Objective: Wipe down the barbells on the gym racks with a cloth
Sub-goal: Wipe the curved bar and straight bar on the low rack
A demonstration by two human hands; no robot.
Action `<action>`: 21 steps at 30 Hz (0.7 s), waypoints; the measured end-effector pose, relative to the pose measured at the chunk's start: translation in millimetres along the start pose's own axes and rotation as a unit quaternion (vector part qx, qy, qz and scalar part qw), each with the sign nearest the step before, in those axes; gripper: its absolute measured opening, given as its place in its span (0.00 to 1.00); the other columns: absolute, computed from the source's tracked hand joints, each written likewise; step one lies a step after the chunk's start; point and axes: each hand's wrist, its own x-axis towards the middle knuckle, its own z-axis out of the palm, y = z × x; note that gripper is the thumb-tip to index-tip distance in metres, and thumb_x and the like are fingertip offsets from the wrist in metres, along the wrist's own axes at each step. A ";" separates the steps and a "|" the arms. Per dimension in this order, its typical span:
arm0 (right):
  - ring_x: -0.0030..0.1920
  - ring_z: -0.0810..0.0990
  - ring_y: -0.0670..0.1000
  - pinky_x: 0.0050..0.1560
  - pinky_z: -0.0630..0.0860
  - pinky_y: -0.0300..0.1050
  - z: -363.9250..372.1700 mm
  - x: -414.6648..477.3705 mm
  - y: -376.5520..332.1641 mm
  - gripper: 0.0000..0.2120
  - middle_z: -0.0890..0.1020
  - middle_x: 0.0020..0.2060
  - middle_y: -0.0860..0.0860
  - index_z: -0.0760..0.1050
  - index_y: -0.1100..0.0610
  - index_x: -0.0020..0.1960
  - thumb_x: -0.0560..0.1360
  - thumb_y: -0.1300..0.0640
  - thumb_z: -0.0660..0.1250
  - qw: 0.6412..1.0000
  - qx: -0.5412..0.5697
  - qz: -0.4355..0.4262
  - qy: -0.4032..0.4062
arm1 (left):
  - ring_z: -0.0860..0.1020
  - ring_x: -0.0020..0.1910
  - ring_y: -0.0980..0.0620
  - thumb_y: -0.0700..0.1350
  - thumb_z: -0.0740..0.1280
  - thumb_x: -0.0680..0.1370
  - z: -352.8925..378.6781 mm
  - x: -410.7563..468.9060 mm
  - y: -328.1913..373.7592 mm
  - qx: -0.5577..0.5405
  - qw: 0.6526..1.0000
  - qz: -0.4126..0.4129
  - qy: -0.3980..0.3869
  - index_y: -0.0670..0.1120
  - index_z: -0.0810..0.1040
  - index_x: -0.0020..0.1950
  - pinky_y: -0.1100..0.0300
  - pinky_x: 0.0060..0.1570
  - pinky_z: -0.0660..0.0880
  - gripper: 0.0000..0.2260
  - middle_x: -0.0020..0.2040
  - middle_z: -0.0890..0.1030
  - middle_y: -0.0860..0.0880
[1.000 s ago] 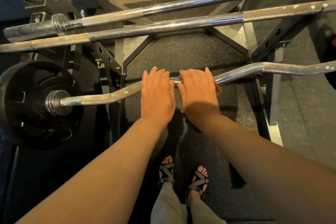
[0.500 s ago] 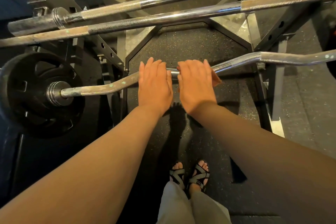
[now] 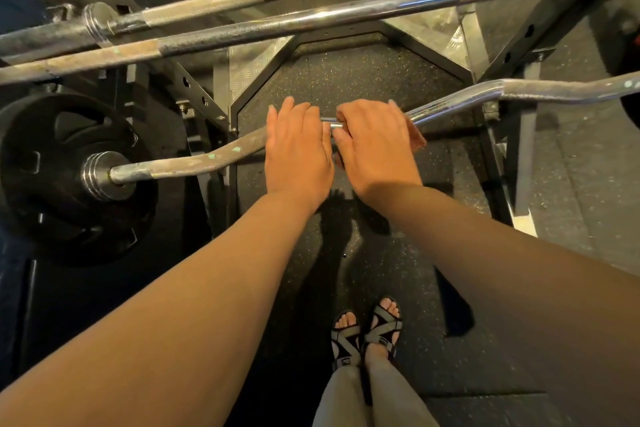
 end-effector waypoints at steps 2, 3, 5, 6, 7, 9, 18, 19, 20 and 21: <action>0.58 0.72 0.53 0.64 0.65 0.49 -7.8 0.3 15.6 0.13 0.74 0.57 0.49 0.70 0.51 0.66 0.84 0.50 0.55 0.998 -0.032 -0.054 -0.016 | 0.63 0.77 0.42 0.47 0.53 0.85 1.2 -0.1 -2.1 0.002 1.000 0.007 0.008 0.43 0.73 0.68 0.43 0.80 0.49 0.16 0.67 0.74 0.44; 0.57 0.72 0.53 0.62 0.66 0.49 -12.5 -1.3 25.9 0.13 0.74 0.57 0.50 0.70 0.51 0.66 0.85 0.49 0.54 0.995 -0.060 -0.070 -0.022 | 0.64 0.76 0.42 0.47 0.53 0.85 1.7 -0.3 -2.4 0.000 1.000 0.008 0.013 0.43 0.73 0.68 0.44 0.80 0.49 0.16 0.67 0.75 0.44; 0.57 0.71 0.55 0.64 0.67 0.52 -20.5 -6.2 46.7 0.14 0.73 0.57 0.52 0.69 0.52 0.67 0.85 0.49 0.53 0.991 -0.110 -0.069 -0.019 | 0.65 0.75 0.42 0.47 0.53 0.85 3.2 -0.2 -2.0 -0.004 1.000 0.008 0.024 0.43 0.74 0.67 0.44 0.80 0.48 0.16 0.65 0.75 0.44; 0.59 0.71 0.56 0.68 0.65 0.53 -23.1 -9.7 54.1 0.14 0.73 0.58 0.53 0.69 0.53 0.67 0.85 0.49 0.53 0.991 -0.120 -0.055 -0.013 | 0.66 0.75 0.42 0.47 0.53 0.85 4.0 -0.4 -1.6 -0.006 1.000 0.006 0.027 0.43 0.74 0.67 0.44 0.80 0.48 0.16 0.65 0.75 0.45; 0.63 0.70 0.57 0.73 0.62 0.56 -23.9 -13.0 57.9 0.14 0.72 0.60 0.53 0.70 0.53 0.67 0.85 0.50 0.54 0.993 -0.114 -0.034 -0.007 | 0.66 0.75 0.42 0.47 0.54 0.85 4.8 -0.5 -1.4 -0.008 1.000 0.005 0.029 0.43 0.74 0.67 0.44 0.80 0.48 0.15 0.65 0.75 0.45; 0.71 0.66 0.58 0.78 0.54 0.60 -19.5 -14.6 51.4 0.15 0.72 0.64 0.54 0.70 0.55 0.69 0.85 0.52 0.54 0.996 -0.081 0.024 0.006 | 0.65 0.75 0.42 0.46 0.54 0.85 5.7 -0.4 -1.1 -0.010 0.999 0.001 0.031 0.43 0.74 0.67 0.44 0.80 0.49 0.15 0.66 0.75 0.45; 0.67 0.70 0.55 0.78 0.57 0.57 -7.8 -11.8 10.6 0.20 0.73 0.64 0.52 0.67 0.54 0.73 0.83 0.52 0.56 0.996 -0.082 -0.036 -0.012 | 0.62 0.78 0.44 0.46 0.54 0.86 3.4 -2.2 -4.4 0.000 1.000 0.016 0.024 0.43 0.73 0.71 0.46 0.80 0.47 0.17 0.71 0.74 0.45; 0.66 0.70 0.54 0.78 0.57 0.56 -14.0 -13.8 21.7 0.19 0.73 0.63 0.51 0.67 0.53 0.73 0.84 0.51 0.56 0.995 -0.091 -0.046 -0.018 | 0.63 0.77 0.44 0.47 0.53 0.86 2.7 -2.3 -5.1 -0.003 1.000 0.019 0.025 0.43 0.73 0.71 0.46 0.80 0.47 0.17 0.70 0.74 0.46; 0.66 0.70 0.54 0.78 0.57 0.57 -20.9 -15.7 32.9 0.17 0.73 0.62 0.50 0.67 0.51 0.72 0.84 0.50 0.55 0.993 -0.109 -0.033 -0.018 | 0.63 0.77 0.43 0.47 0.53 0.86 2.3 -2.0 -5.4 -0.007 0.999 0.020 0.026 0.44 0.73 0.71 0.46 0.80 0.47 0.17 0.70 0.74 0.46; 0.67 0.70 0.54 0.78 0.57 0.58 -26.6 -16.6 42.6 0.16 0.72 0.62 0.50 0.68 0.51 0.70 0.85 0.50 0.55 0.992 -0.124 -0.001 -0.010 | 0.64 0.77 0.43 0.47 0.53 0.86 2.3 -1.9 -5.3 -0.008 0.999 0.019 0.027 0.44 0.72 0.71 0.46 0.80 0.48 0.17 0.70 0.74 0.46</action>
